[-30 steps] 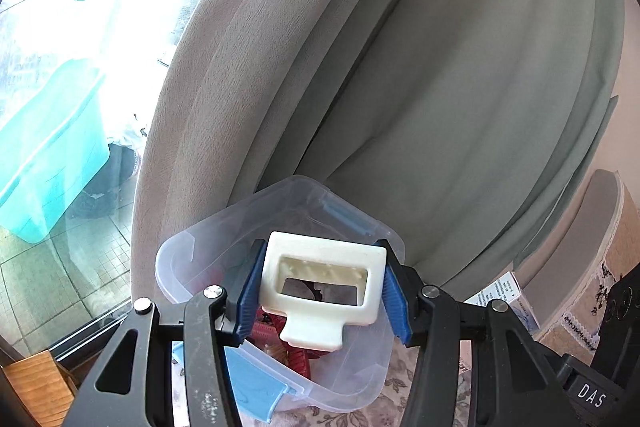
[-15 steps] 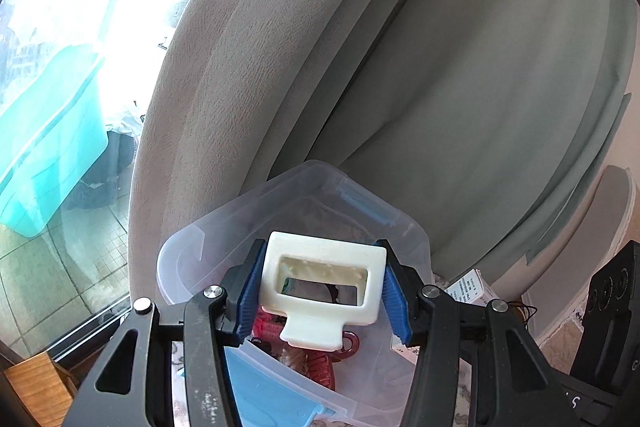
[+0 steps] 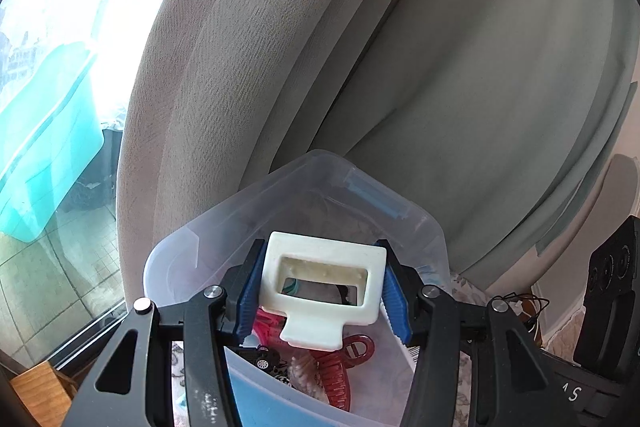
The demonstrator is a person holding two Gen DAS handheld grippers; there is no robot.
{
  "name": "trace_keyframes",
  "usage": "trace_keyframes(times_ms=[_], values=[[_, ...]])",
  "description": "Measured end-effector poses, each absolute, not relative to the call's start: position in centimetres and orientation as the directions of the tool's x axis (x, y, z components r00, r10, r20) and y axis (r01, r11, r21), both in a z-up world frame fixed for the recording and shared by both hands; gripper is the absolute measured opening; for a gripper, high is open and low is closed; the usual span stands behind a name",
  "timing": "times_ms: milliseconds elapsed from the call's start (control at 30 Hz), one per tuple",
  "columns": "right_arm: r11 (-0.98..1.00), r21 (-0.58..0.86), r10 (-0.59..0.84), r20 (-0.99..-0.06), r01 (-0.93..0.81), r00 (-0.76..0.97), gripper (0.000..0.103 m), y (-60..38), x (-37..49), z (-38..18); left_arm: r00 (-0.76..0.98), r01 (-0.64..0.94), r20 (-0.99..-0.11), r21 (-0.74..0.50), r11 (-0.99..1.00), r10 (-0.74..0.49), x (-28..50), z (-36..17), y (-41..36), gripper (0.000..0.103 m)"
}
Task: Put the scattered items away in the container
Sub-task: 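Open both tools to drop the adapter and medicine box into the box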
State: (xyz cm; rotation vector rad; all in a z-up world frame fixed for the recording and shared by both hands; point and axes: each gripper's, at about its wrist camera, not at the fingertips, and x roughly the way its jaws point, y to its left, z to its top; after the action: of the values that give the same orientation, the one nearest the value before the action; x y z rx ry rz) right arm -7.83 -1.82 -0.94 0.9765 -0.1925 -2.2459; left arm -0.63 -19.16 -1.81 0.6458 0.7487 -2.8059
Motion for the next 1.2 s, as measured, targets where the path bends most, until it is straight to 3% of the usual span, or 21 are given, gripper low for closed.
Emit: trace_keyframes(times_ms=[500, 733, 1200], values=[[-0.772, 0.375, -0.622, -0.61, 0.513, -0.49, 0.052, -2.1, -9.9, -1.9, -0.875, 0.263, -0.483, -0.407, -0.875, -0.038, -1.3, -3.0, -18.7, 0.055], [-0.775, 0.382, -0.621, -0.61, 0.504, -0.492, 0.052, -1.7, -10.0, -1.9, -0.877, 0.263, -0.479, -0.414, -0.872, -0.037, -1.1, -3.1, -18.5, 0.065], [-0.78, 0.376, -0.614, -0.615, 0.501, -0.495, 0.052, -1.5, -9.5, -1.6, -0.87, 0.265, -0.493, -0.423, -0.867, -0.025, -1.1, -3.4, -18.9, 0.066]])
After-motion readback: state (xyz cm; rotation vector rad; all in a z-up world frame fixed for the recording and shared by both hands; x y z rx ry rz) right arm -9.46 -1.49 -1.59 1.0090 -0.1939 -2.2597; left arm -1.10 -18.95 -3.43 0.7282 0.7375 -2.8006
